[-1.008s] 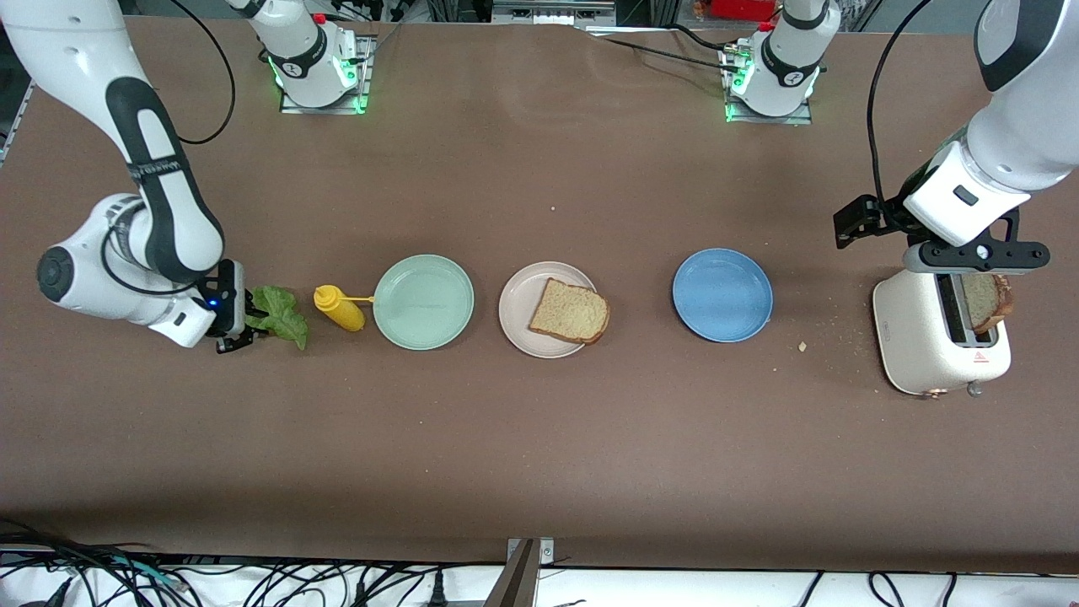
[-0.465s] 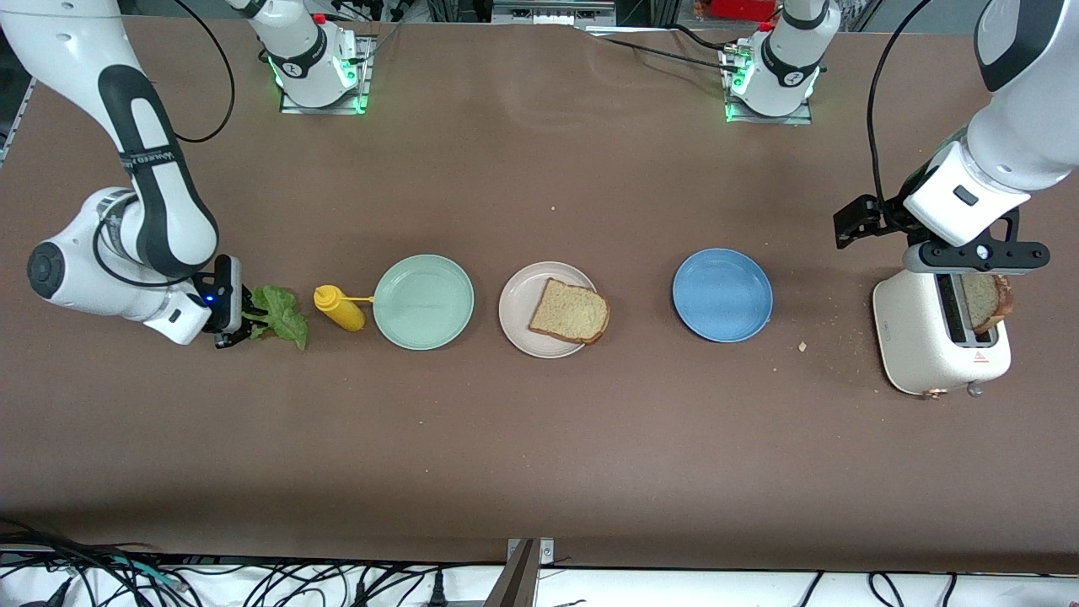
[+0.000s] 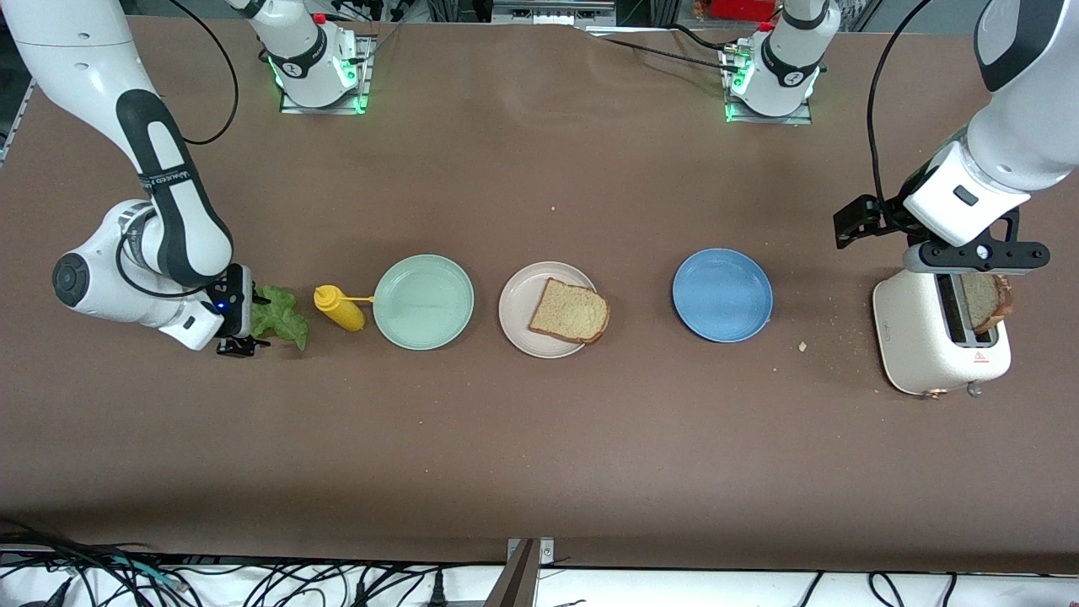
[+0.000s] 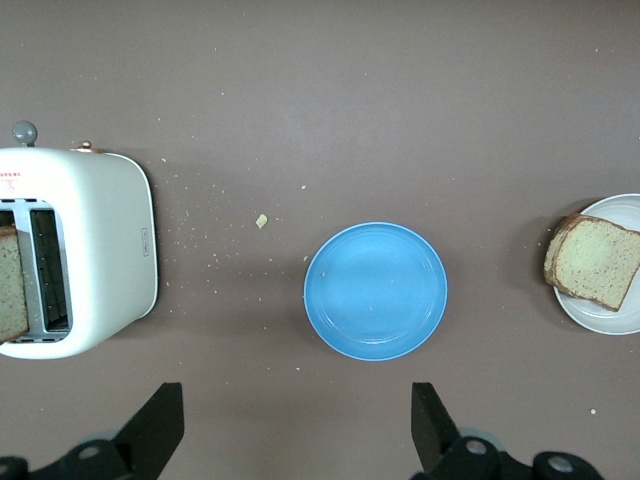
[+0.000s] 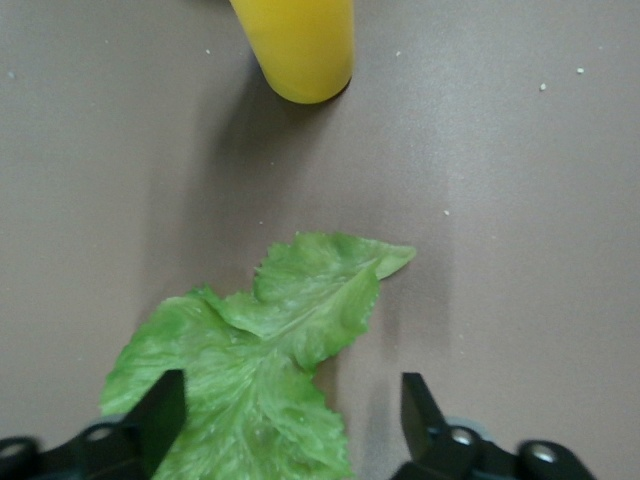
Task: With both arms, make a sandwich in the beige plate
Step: 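Close the right gripper on the lettuce leaf and lift it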
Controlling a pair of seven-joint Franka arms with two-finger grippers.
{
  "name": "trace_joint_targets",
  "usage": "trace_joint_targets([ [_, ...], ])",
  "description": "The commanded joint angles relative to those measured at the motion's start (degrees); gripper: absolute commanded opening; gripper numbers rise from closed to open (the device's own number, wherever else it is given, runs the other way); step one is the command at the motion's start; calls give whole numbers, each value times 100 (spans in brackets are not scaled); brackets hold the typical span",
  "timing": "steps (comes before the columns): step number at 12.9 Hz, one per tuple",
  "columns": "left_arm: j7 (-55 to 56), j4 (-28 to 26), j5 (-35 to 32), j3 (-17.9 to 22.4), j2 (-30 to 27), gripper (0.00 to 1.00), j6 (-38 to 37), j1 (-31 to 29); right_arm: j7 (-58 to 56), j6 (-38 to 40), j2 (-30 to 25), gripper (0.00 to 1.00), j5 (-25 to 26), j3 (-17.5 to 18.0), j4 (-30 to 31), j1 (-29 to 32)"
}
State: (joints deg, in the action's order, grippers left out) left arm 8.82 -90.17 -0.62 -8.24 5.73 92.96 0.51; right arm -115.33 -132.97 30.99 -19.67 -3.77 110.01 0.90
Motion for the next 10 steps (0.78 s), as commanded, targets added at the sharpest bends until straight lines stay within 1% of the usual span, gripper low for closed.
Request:
trace_joint_targets([
  [1, 32, 132, 123, 6, 34, 100, -120, -16, -42, -185, 108, 99, 42, 26, 47, 16],
  [2, 41, 140, 123, 6, 34, 100, -120, -7, -138, -238, 213, 97, 24, 26, 64, 16],
  [3, 41, 140, 123, 6, 34, 100, -120, -7, -226, -395, 301, 93, 16, 26, 90, 16],
  [4, 41, 140, 123, 6, 34, 100, -120, 2, -296, -484, 320, 83, 16, 26, 152, 16],
  [5, 41, 140, 123, 6, 34, 100, -120, 2, -358, -485, 311, 51, 16, 26, 152, 16],
  [6, 41, 140, 123, 6, 34, 100, -120, 2, -463, -450, 285, 8, 16, 0, 126, 16],
  [7, 41, 140, 123, 6, 34, 100, -120, -7, -447, -380, 180, 0, 16, -70, 117, 16],
  [10, 50, 149, 123, 6, 34, 100, -120, 2, -148, 182, 47, 0, 33, -80, -58, 16],
])
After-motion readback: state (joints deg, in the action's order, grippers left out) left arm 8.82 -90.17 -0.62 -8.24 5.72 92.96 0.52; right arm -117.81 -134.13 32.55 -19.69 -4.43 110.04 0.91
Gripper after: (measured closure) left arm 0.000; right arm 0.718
